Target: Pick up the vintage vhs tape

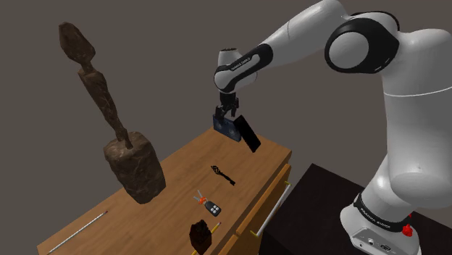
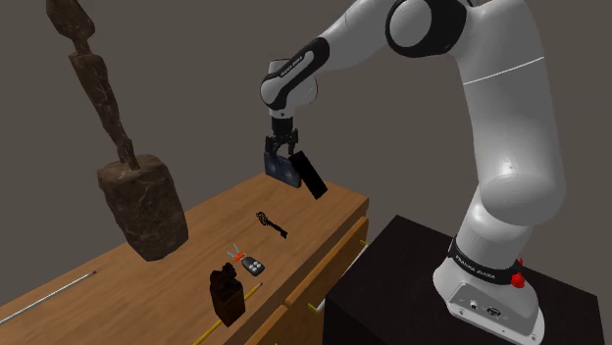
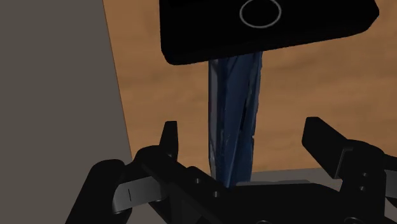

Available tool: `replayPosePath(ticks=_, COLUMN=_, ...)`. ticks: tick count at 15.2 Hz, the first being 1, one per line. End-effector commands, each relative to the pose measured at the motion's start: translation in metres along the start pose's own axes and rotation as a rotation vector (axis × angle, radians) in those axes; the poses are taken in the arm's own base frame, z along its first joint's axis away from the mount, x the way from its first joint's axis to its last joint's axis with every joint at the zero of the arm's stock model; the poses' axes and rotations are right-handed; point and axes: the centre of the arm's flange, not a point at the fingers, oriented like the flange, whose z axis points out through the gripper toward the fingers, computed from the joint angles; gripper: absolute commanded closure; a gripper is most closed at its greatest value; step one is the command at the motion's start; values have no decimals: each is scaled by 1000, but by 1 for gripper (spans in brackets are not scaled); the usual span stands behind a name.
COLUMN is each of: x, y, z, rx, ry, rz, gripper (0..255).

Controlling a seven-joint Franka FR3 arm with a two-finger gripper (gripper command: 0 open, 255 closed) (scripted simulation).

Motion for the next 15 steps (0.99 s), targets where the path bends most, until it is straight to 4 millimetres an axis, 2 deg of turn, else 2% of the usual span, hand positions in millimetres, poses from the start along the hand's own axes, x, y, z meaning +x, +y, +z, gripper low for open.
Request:
replayPosePath(ticks=1, x=3, y=0, z=10, rx=-1, ry=1, rz=-1, gripper=0)
replayPosePath(ticks=5, x=3, y=1, z=31, rx=-1, ry=1, rz=-1, gripper=0)
replayPosePath(ticks=7, x=3, y=1, z=34, rx=-1, ry=1, rz=-1, gripper=0)
replayPosePath(ticks=8, x=3, y=2, z=34, rx=-1, ry=1, rz=-1, gripper=255)
replayPosePath(ticks=15, x=3, y=2, z=34, rx=-1, ry=1, rz=-1, gripper=255)
